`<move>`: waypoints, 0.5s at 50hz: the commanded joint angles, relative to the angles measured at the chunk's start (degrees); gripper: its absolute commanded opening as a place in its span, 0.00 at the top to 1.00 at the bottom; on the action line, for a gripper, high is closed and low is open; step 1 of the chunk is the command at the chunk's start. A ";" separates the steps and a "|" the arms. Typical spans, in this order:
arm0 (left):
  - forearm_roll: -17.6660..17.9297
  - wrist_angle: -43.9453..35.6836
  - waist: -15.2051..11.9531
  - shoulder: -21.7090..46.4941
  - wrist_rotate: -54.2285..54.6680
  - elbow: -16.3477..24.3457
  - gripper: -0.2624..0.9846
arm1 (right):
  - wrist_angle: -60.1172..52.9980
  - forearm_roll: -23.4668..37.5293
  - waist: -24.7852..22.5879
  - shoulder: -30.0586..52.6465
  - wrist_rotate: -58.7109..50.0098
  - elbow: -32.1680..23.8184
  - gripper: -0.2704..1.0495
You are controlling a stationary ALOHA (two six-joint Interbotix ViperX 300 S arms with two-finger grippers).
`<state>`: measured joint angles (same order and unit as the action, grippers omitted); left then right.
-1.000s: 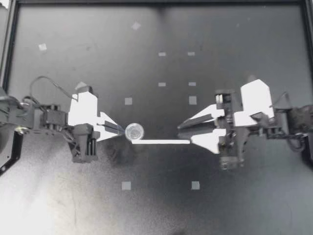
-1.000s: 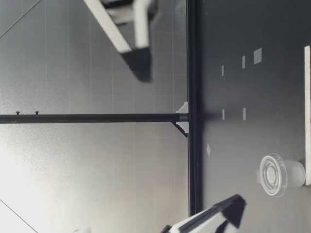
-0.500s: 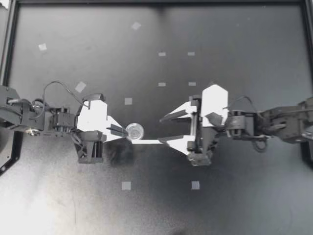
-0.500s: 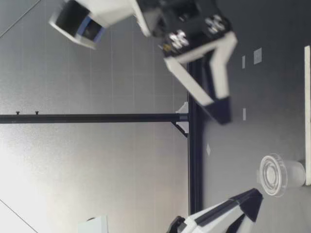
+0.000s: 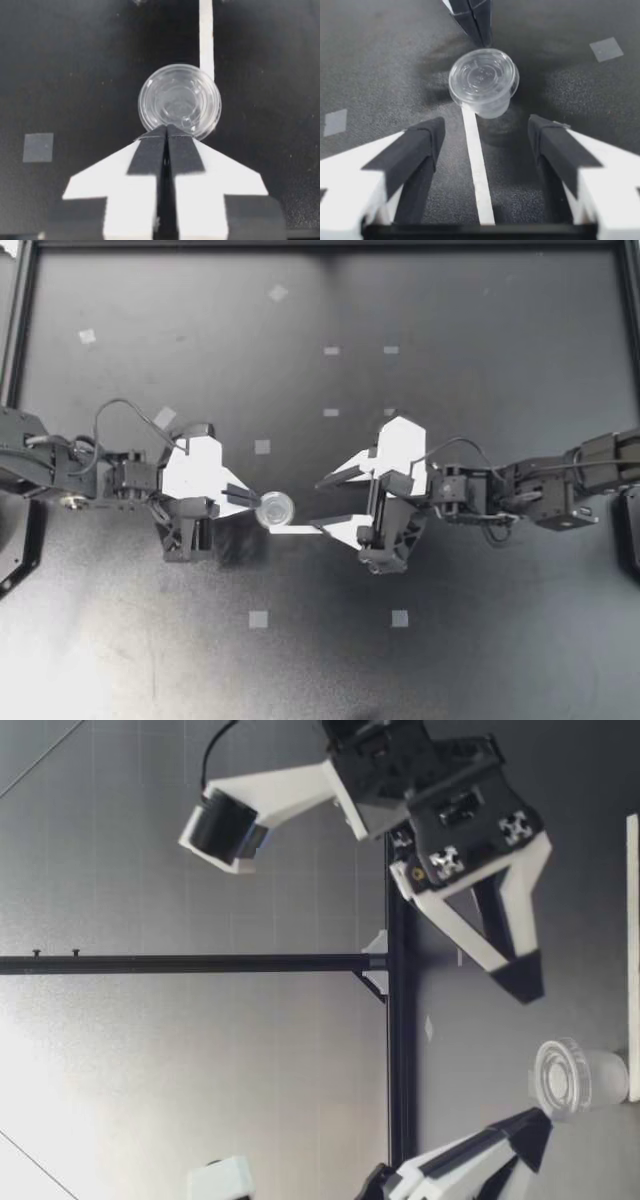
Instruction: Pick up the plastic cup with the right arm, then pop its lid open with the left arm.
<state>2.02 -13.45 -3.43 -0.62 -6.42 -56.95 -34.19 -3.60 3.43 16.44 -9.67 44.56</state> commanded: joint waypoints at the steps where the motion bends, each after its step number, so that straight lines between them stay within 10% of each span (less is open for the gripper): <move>1: -0.09 0.44 -0.26 -0.88 0.09 0.62 0.81 | 0.44 0.18 0.53 -0.35 0.09 -1.41 0.28; 25: -0.09 0.97 -0.26 -1.76 0.00 0.97 0.81 | 3.34 0.70 0.53 3.52 0.09 -4.66 0.28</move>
<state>2.02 -12.22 -3.52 -0.79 -6.50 -56.95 -30.59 -2.99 3.43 20.57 -9.67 41.31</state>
